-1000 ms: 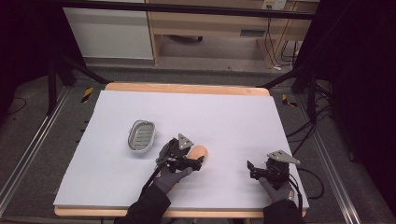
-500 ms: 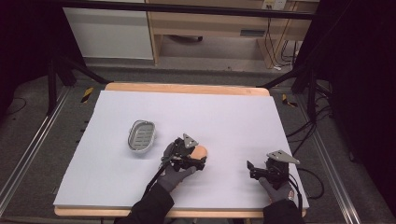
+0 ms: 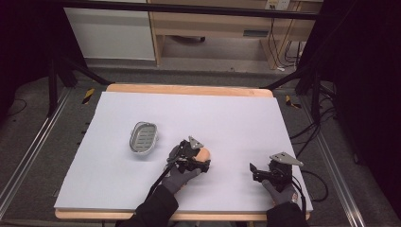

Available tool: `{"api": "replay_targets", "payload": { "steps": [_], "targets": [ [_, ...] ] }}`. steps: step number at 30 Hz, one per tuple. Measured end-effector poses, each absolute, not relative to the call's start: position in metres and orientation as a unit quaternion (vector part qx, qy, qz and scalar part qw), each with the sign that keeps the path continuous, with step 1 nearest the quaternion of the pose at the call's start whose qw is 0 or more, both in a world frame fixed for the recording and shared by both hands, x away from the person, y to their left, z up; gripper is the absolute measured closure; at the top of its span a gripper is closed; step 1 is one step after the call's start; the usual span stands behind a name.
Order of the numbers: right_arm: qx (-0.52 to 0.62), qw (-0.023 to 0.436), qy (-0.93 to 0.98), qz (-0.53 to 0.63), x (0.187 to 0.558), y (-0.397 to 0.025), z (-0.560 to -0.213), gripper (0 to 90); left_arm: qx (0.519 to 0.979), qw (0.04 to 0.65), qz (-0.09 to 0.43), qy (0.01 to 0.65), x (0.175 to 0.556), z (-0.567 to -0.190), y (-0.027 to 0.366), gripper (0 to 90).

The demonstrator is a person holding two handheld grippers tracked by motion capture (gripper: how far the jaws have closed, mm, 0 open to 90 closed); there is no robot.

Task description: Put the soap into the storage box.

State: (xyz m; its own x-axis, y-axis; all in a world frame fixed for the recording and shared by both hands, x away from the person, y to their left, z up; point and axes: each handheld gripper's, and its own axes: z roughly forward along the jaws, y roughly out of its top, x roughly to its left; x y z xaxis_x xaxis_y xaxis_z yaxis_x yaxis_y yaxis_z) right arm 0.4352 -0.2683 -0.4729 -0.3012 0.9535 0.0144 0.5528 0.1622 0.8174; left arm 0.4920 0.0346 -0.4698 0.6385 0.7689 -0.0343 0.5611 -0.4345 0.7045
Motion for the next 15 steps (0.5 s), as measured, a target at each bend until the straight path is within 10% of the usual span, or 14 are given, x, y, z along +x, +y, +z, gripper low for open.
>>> {"api": "replay_targets", "payload": {
  "steps": [15],
  "targets": [
    [0.526,0.266,0.717,0.373,0.4358,-0.2676,-0.4736,7.4,0.84,0.335,0.145,0.402,0.4951,-0.4757,0.0319,27.3]
  ]
}}
